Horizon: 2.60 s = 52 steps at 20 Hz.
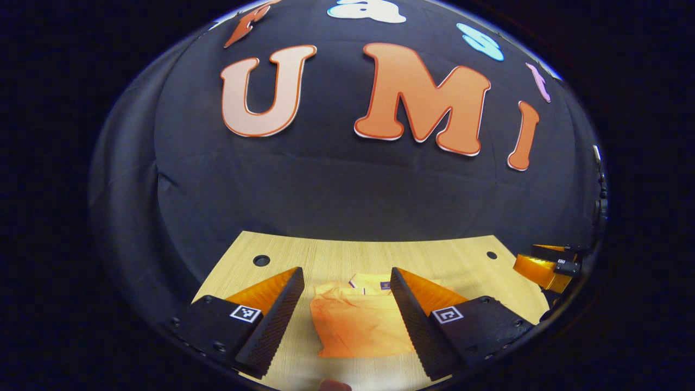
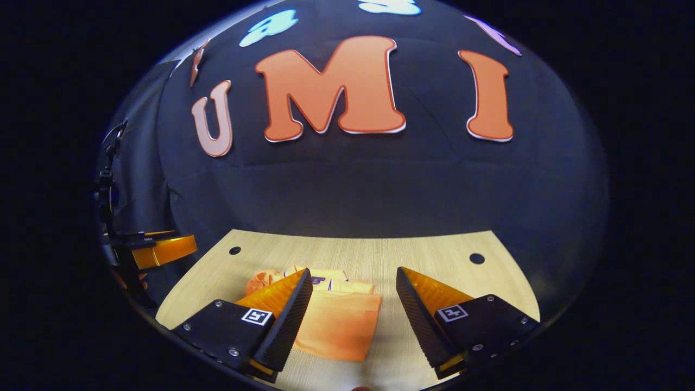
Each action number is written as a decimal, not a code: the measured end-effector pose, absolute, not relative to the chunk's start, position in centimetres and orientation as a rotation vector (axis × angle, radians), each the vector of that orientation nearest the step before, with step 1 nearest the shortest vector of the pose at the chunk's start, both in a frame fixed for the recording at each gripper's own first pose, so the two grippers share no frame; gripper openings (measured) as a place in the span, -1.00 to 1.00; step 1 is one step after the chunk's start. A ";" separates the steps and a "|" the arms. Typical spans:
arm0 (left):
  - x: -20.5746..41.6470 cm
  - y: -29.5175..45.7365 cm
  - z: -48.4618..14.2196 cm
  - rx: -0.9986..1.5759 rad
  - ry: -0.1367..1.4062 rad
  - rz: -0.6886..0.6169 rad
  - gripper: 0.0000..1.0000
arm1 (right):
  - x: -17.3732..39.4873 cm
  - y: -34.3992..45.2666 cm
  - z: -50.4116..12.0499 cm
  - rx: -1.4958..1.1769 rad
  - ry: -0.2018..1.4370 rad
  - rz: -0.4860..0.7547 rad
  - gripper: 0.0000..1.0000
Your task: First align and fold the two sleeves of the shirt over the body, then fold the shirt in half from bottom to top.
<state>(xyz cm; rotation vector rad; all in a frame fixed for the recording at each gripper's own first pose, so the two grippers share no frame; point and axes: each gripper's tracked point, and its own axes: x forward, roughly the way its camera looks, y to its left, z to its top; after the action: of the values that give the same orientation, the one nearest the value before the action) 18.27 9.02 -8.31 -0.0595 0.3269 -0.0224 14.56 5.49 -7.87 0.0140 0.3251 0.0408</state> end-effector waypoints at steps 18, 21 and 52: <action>7.1 8.2 -4.4 -0.157 0.094 0.060 0.95 | 4.8 7.5 -7.0 -0.067 0.207 0.099 0.93; 6.5 8.5 -4.4 -0.161 0.071 0.068 0.96 | 4.3 7.4 -6.8 -0.059 0.190 0.103 0.93; -1.0 4.4 -5.7 0.036 0.027 0.053 0.94 | 0.2 9.2 -5.2 -0.050 0.050 0.215 0.94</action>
<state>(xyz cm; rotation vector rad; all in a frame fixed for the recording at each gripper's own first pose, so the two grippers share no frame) -0.98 4.42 -5.74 0.0355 0.0271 0.0533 0.22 9.16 -5.18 -0.0496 0.0504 0.2152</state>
